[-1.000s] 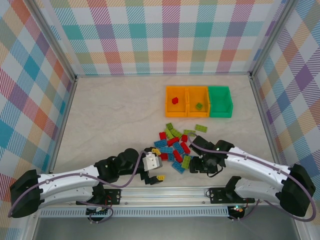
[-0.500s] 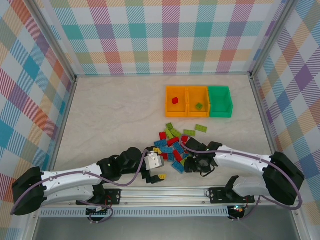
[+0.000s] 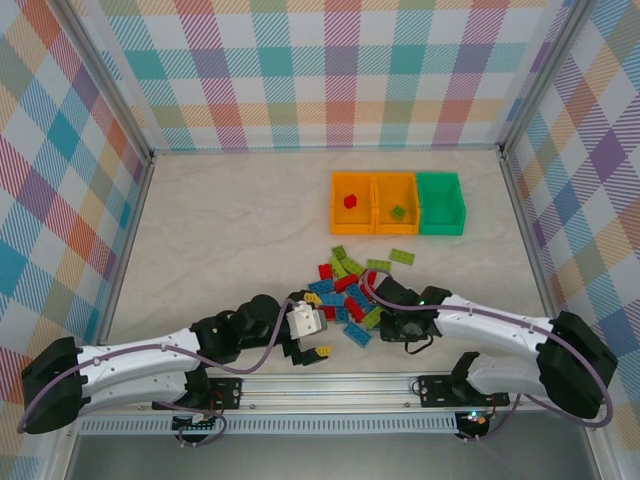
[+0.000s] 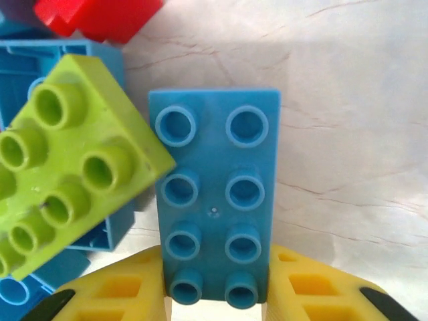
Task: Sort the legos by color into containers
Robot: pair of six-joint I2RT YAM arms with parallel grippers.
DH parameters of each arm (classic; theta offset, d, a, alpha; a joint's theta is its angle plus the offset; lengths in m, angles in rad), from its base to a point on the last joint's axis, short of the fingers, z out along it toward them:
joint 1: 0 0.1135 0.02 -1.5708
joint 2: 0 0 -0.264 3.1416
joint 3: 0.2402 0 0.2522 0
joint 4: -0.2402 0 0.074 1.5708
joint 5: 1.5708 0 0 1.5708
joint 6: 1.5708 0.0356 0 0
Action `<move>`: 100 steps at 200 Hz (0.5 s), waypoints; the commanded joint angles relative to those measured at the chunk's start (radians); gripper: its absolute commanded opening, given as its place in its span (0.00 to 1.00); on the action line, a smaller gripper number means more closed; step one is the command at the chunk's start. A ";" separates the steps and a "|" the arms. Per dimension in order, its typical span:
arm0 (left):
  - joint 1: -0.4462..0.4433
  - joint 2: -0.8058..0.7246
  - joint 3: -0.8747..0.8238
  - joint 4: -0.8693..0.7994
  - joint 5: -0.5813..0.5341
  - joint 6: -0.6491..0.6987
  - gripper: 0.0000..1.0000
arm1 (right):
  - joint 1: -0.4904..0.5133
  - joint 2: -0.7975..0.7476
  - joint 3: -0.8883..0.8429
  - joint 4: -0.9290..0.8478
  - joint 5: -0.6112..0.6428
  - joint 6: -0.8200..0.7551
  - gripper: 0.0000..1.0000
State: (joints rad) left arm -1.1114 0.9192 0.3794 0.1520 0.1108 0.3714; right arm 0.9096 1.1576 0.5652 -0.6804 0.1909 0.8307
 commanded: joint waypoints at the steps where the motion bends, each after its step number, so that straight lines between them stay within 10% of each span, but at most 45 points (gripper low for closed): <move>1: -0.010 -0.022 0.003 0.008 -0.021 -0.001 1.00 | 0.005 -0.070 0.042 -0.147 0.107 0.040 0.28; 39: -0.010 -0.038 -0.005 0.017 -0.055 -0.014 1.00 | -0.104 -0.175 0.195 -0.246 0.213 -0.068 0.25; 100: -0.009 -0.046 -0.003 0.007 -0.127 -0.034 1.00 | -0.640 0.112 0.486 0.077 -0.031 -0.476 0.23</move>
State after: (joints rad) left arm -1.1114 0.8856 0.3794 0.1562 0.0383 0.3557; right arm 0.4152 1.1278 0.9638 -0.7593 0.2783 0.5415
